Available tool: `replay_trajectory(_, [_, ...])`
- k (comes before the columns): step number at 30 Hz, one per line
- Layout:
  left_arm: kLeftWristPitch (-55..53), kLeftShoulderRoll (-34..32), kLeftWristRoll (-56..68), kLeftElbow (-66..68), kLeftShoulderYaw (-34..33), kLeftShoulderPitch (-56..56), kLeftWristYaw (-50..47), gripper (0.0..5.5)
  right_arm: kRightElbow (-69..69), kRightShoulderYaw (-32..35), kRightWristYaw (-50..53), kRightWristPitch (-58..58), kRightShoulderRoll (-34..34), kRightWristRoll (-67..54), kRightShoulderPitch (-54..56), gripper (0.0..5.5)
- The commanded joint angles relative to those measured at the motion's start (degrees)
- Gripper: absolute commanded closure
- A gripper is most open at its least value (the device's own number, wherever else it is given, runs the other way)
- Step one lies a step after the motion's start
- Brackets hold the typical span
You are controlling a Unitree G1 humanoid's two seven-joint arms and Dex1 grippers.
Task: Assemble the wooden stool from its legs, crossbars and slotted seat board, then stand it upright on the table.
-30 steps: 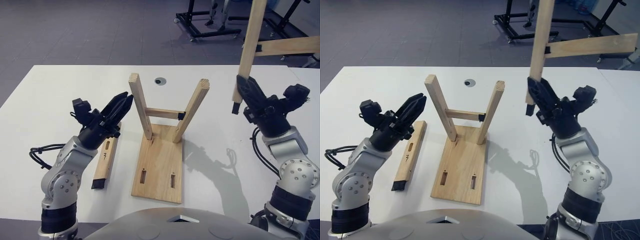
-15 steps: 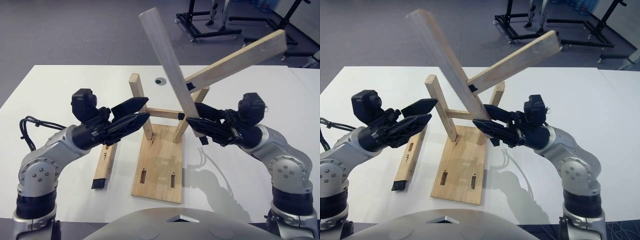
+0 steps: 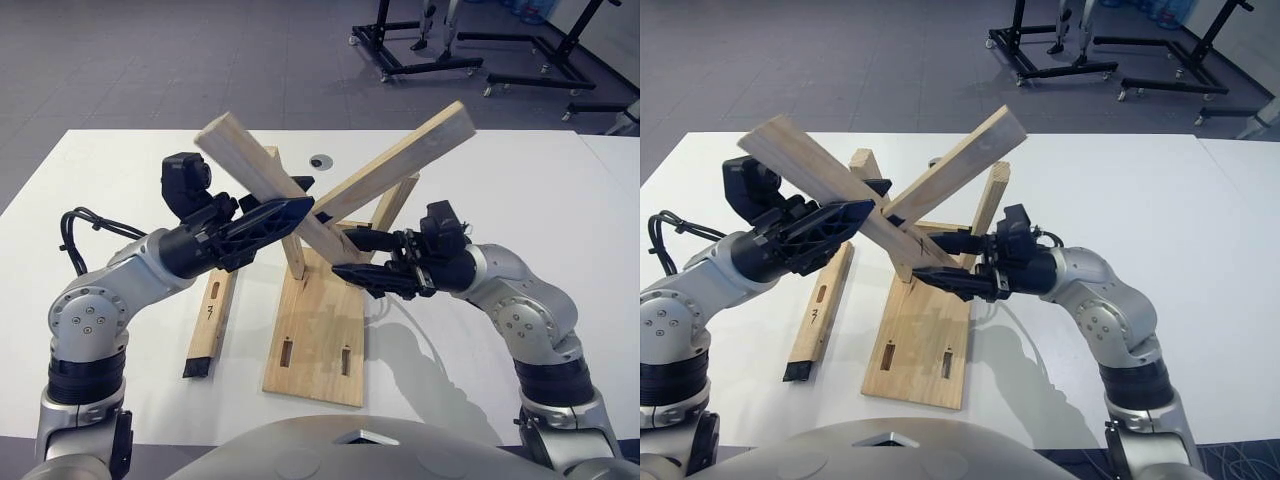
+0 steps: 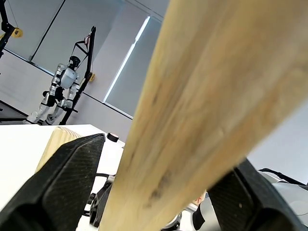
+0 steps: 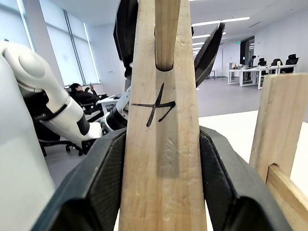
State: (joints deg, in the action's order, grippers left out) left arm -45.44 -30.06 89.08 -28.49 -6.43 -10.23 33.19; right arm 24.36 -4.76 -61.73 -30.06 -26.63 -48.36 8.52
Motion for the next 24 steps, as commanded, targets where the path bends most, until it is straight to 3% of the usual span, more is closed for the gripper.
replay_trajectory(1, [1.34,1.23,-3.03,0.21,0.18,-1.49,0.03,2.32,-0.9,-0.44,-0.04,1.33,0.76,0.96,0.92,3.44])
replay_trajectory(6, [2.19,2.11,-4.94,0.45,-0.45,-1.27,1.52,3.01,-1.45,-0.79,0.01,2.02,1.9,1.71,1.21,3.44])
replay_trajectory(24, [1.71,1.93,-11.03,3.57,0.41,-1.6,4.78,3.21,-2.28,-2.38,2.59,4.14,3.9,6.44,1.1,3.44])
